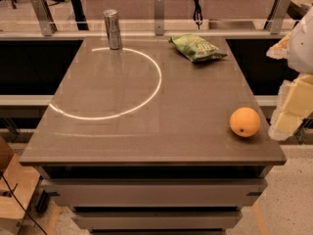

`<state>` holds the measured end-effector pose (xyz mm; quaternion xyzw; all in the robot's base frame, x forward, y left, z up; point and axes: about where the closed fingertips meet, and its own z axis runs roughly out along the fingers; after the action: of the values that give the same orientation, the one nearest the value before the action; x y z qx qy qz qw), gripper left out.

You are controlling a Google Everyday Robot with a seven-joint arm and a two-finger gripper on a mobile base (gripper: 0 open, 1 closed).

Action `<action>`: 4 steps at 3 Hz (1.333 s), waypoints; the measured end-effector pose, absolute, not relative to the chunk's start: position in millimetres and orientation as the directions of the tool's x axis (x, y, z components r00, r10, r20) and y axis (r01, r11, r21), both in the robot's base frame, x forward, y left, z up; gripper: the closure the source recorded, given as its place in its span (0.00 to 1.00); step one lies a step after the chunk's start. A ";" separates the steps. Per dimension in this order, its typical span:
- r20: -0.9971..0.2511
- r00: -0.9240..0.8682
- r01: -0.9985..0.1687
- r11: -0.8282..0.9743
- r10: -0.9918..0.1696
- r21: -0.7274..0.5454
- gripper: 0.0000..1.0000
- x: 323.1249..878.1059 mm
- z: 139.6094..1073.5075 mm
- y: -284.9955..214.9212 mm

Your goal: Move orange near redbull can

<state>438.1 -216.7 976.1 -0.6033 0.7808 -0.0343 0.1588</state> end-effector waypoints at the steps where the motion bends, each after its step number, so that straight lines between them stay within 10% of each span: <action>1: -0.207 -0.222 -0.931 0.270 -0.953 -0.245 0.00 438.1 976.1 -216.7; 4: -0.368 -0.179 -0.917 0.291 -0.912 -0.273 0.00 463.7 955.1 -210.4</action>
Offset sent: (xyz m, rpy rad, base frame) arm 0.0089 0.0050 -0.0030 0.0326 -0.0227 0.0213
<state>463.7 -210.4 955.1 -0.5956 0.7679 0.0053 0.2357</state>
